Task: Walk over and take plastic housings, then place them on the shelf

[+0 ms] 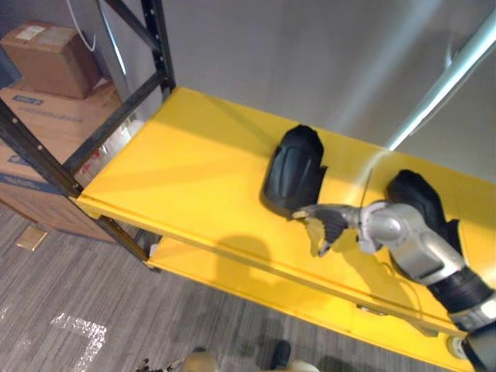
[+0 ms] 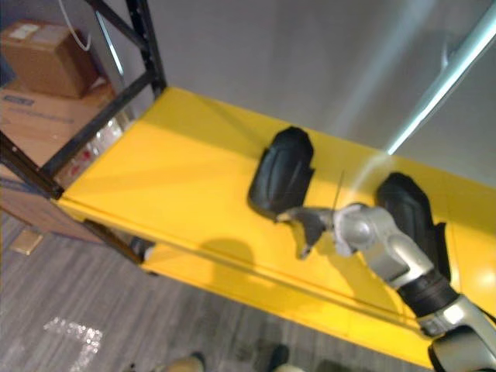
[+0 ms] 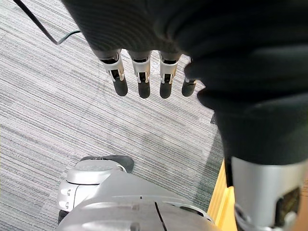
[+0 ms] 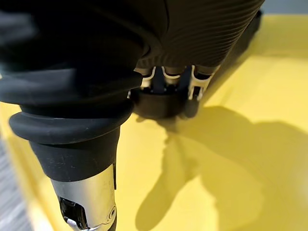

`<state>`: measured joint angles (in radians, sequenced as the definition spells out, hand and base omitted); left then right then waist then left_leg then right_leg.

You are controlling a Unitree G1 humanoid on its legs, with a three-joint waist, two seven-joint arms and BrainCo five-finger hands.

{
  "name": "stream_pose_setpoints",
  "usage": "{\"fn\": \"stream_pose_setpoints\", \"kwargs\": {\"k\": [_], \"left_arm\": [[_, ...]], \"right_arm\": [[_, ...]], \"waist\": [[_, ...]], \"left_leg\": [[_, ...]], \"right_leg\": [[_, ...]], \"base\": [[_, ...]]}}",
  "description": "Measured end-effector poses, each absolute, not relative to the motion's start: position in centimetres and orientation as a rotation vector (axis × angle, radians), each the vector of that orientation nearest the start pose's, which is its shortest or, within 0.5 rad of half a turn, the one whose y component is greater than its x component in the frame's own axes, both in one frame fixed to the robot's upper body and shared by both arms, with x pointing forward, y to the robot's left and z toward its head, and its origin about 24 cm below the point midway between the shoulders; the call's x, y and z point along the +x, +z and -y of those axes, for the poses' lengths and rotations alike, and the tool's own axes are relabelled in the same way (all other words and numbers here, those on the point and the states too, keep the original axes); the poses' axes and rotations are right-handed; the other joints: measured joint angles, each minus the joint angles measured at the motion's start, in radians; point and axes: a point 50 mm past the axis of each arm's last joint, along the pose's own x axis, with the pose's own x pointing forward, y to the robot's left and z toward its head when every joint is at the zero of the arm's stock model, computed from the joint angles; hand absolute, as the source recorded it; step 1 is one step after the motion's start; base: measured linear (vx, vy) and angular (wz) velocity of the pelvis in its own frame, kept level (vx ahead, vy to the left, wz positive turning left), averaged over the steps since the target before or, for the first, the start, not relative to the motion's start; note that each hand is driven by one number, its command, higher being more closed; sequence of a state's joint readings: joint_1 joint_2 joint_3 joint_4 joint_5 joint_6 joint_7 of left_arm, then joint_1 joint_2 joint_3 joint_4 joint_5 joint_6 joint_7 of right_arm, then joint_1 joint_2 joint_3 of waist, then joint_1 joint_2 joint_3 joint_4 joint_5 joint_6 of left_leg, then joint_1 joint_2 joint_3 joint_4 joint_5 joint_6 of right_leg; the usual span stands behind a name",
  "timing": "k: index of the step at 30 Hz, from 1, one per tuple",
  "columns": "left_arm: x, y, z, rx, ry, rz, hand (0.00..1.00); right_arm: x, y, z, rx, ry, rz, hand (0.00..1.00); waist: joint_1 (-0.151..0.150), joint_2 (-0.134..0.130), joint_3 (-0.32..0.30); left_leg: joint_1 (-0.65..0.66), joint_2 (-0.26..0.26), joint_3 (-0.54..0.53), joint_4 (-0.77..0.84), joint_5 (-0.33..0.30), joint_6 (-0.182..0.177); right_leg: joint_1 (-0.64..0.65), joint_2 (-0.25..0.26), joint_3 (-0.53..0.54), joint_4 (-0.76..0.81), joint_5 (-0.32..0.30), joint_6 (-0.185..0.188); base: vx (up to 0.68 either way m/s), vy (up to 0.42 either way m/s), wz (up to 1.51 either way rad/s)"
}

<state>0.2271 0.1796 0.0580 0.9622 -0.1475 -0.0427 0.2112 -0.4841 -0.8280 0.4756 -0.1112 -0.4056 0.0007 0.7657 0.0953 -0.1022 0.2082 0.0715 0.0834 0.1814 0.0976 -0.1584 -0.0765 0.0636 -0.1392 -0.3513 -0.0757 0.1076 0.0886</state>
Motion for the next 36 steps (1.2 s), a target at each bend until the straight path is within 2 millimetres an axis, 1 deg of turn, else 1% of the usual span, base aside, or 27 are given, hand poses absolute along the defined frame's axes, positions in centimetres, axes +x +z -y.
{"fn": "stream_pose_setpoints", "kwargs": {"k": [5, 12, 22, 36], "left_arm": [[5.3, -15.4, -24.1, 0.119, 0.457, -1.118, 0.00], [5.3, -15.4, -24.1, 0.119, 0.457, -1.118, 0.00], [5.3, -15.4, -24.1, 0.119, 0.457, -1.119, 0.00], [5.3, -15.4, -24.2, 0.122, 0.455, -1.119, 0.00]], "right_arm": [[28.3, 13.0, 14.6, -1.449, 1.037, -0.011, 0.00], [28.0, 13.0, 14.2, -1.454, 1.053, 0.004, 0.00], [27.9, 13.1, 14.1, -1.461, 1.056, 0.010, 0.00], [27.7, 13.1, 14.5, -1.484, 1.071, -0.006, 0.00]], "waist": [[0.000, 0.000, 0.000], [0.000, 0.000, 0.000], [0.001, 0.000, 0.000], [0.001, 0.000, 0.000]], "left_leg": [[0.000, 0.003, 0.001, 0.001, 0.000, 0.000], [0.000, 0.004, 0.005, 0.001, 0.000, 0.000], [-0.001, 0.004, 0.018, 0.002, 0.000, 0.000], [-0.001, 0.004, 0.021, 0.004, -0.001, 0.000]], "right_leg": [[0.000, 0.000, 0.001, 0.000, 0.000, 0.000], [-0.001, 0.001, 0.002, 0.000, 0.000, 0.000], [-0.006, 0.001, 0.009, 0.000, 0.000, 0.000], [-0.007, 0.001, 0.012, 0.001, 0.000, 0.000]], "base": [[0.00, 0.000, 0.00], [0.00, 0.000, 0.00], [0.00, 0.000, -0.01], [0.00, 0.000, 0.00]]}}
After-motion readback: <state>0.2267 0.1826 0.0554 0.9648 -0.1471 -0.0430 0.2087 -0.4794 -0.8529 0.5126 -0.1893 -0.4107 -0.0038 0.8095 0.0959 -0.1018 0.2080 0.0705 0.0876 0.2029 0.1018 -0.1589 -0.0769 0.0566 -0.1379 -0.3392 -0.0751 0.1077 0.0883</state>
